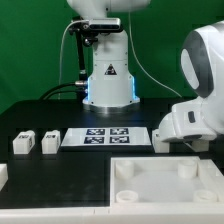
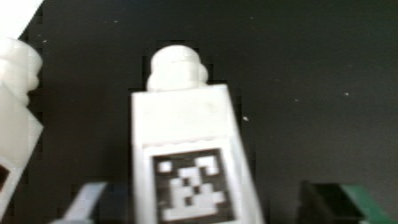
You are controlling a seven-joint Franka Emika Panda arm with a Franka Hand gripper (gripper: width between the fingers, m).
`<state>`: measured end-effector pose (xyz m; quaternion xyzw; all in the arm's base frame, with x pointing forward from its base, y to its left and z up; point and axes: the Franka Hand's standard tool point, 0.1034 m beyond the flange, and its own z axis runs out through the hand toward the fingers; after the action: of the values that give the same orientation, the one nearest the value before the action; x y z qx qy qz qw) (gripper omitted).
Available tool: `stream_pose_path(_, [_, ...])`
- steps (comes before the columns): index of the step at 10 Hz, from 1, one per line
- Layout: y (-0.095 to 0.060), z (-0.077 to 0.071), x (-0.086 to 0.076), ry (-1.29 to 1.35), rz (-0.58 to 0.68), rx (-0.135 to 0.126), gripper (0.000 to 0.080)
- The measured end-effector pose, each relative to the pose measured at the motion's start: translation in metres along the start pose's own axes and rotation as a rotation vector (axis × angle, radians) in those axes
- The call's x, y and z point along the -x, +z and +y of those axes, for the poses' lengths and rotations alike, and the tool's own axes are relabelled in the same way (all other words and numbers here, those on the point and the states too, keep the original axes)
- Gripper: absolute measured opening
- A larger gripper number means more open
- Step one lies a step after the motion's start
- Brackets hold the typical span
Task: Assemble one leg
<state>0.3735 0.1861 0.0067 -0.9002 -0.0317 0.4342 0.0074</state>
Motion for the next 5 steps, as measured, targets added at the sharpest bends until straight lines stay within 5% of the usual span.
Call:
stream_pose_path(1, [0.0000, 0.0000, 0.0000, 0.000, 0.000, 0.000, 0.0289])
stream_pose_path(5, [0.0000, 0.0000, 0.0000, 0.000, 0.000, 0.000, 0.0291])
